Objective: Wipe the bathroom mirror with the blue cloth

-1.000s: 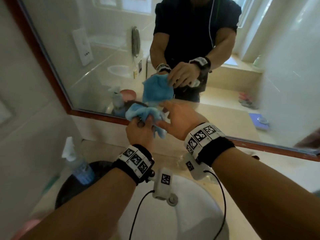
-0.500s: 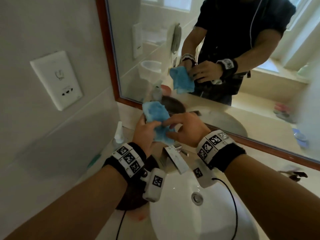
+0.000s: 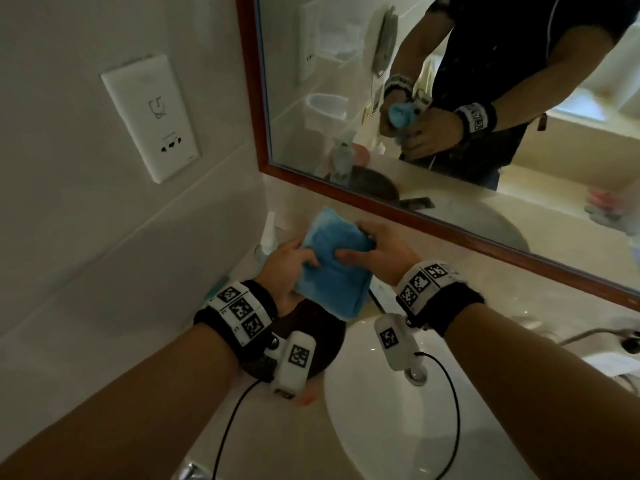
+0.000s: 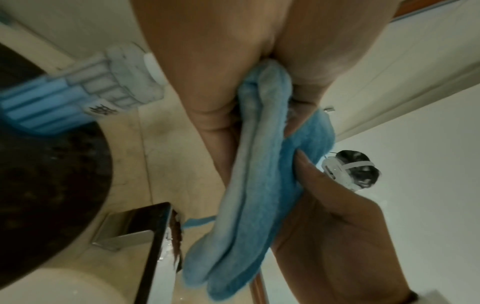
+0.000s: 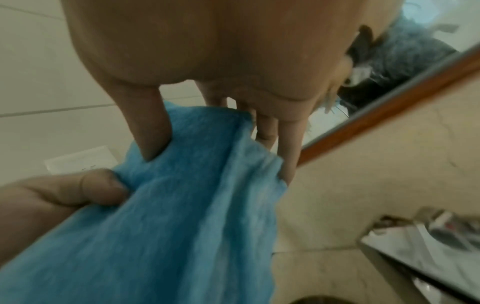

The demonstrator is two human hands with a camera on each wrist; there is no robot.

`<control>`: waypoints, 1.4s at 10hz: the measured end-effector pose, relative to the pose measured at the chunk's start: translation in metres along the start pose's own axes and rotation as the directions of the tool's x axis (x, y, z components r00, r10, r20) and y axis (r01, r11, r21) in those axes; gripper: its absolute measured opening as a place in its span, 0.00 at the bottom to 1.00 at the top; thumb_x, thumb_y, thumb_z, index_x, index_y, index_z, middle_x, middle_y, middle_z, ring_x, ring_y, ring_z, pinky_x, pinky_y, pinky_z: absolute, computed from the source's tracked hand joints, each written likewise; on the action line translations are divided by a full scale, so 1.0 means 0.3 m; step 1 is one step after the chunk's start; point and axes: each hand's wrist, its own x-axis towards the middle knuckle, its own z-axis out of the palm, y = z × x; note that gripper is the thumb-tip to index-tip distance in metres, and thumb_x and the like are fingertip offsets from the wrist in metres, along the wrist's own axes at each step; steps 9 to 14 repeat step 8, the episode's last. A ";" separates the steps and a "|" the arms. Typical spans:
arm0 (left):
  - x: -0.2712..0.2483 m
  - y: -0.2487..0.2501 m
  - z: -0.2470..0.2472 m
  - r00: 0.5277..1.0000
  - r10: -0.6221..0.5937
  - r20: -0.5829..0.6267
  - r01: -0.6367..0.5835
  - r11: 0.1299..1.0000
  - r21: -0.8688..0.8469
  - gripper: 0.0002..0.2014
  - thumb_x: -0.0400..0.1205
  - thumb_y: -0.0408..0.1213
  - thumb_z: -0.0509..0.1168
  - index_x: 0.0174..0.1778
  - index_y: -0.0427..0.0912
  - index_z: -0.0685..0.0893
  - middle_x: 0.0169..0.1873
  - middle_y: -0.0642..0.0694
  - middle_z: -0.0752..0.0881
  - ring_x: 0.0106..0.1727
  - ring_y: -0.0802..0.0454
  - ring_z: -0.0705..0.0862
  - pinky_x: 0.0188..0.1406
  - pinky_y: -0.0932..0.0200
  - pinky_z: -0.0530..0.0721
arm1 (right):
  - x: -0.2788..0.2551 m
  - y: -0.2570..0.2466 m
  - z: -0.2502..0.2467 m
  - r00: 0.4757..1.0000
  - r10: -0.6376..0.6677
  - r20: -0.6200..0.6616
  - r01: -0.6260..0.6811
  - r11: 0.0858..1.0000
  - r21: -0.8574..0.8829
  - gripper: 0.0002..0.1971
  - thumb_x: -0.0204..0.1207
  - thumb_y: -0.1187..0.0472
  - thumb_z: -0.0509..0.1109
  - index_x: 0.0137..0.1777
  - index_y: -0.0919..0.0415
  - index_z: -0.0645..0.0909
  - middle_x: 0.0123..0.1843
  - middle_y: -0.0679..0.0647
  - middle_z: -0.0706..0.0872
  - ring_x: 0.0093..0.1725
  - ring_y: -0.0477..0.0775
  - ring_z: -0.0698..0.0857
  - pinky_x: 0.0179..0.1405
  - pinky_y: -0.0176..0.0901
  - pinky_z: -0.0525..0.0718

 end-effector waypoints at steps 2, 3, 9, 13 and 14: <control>-0.004 -0.062 -0.093 0.999 -0.048 0.011 0.047 0.996 0.070 0.25 0.73 0.19 0.56 0.65 0.35 0.83 0.59 0.27 0.85 0.60 0.31 0.85 0.62 0.34 0.83 | 0.002 0.048 0.112 0.997 0.078 0.003 -0.078 0.991 0.113 0.15 0.65 0.52 0.83 0.48 0.53 0.82 0.42 0.46 0.86 0.42 0.45 0.85 0.36 0.33 0.79; 0.009 -0.096 -0.150 0.998 -0.066 -0.017 0.068 0.975 0.211 0.25 0.63 0.23 0.60 0.59 0.25 0.82 0.49 0.23 0.84 0.51 0.31 0.84 0.53 0.34 0.84 | 0.015 0.112 0.161 0.983 0.184 0.013 -0.185 0.978 0.096 0.19 0.63 0.49 0.82 0.51 0.49 0.80 0.43 0.47 0.87 0.45 0.49 0.86 0.41 0.44 0.84; 0.194 -0.369 -0.315 0.985 -0.157 -0.071 0.166 0.757 0.632 0.31 0.78 0.25 0.66 0.79 0.48 0.73 0.68 0.42 0.81 0.69 0.41 0.80 0.66 0.46 0.83 | 0.035 0.312 0.449 0.917 0.391 0.074 -0.333 0.855 -0.397 0.30 0.75 0.46 0.71 0.73 0.56 0.69 0.64 0.57 0.83 0.62 0.59 0.83 0.57 0.43 0.78; 0.194 -0.369 -0.315 0.985 -0.157 -0.071 0.166 0.757 0.632 0.31 0.78 0.25 0.66 0.79 0.48 0.73 0.68 0.42 0.81 0.69 0.41 0.80 0.66 0.46 0.83 | 0.035 0.312 0.449 0.917 0.391 0.074 -0.333 0.855 -0.397 0.30 0.75 0.46 0.71 0.73 0.56 0.69 0.64 0.57 0.83 0.62 0.59 0.83 0.57 0.43 0.78; 0.194 -0.369 -0.315 0.985 -0.157 -0.071 0.166 0.757 0.632 0.31 0.78 0.25 0.66 0.79 0.48 0.73 0.68 0.42 0.81 0.69 0.41 0.80 0.66 0.46 0.83 | 0.035 0.312 0.449 0.917 0.391 0.074 -0.333 0.855 -0.397 0.30 0.75 0.46 0.71 0.73 0.56 0.69 0.64 0.57 0.83 0.62 0.59 0.83 0.57 0.43 0.78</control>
